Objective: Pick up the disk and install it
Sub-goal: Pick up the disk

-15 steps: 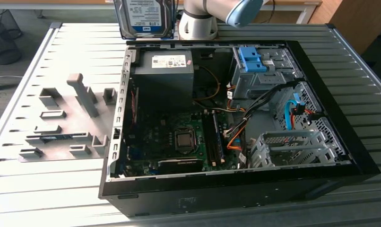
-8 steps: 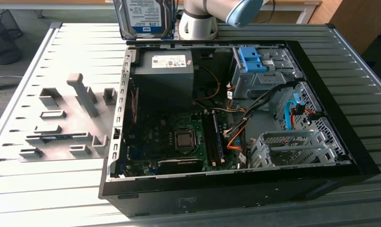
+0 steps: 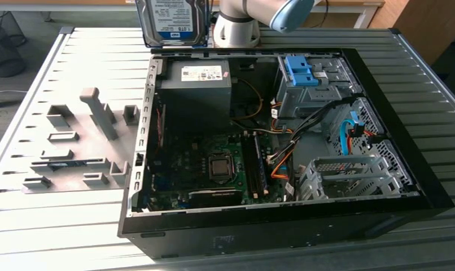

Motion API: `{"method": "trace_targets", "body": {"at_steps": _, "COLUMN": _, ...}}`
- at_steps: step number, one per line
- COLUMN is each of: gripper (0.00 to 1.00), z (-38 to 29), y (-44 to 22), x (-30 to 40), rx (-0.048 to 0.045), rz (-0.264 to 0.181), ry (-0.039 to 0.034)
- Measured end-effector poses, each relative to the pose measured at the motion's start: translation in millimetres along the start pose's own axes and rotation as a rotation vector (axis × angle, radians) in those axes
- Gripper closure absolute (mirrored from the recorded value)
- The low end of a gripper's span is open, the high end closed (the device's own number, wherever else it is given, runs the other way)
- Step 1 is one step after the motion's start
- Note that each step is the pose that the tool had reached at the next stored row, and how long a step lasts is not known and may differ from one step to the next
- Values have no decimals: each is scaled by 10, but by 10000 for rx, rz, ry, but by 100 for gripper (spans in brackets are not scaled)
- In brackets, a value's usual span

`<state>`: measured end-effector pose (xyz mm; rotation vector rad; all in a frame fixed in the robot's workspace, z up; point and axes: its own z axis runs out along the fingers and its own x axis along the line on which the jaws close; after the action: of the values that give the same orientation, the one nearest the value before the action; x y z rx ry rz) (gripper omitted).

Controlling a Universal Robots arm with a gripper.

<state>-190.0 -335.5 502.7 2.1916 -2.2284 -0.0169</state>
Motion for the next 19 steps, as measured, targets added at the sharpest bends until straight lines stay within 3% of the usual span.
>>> {"method": "trace_targets", "body": {"at_steps": 19, "gripper": 64, "z": -1, "y": -67, "x": -1, "rx": 0, "rz": 0, "ry": -1}}
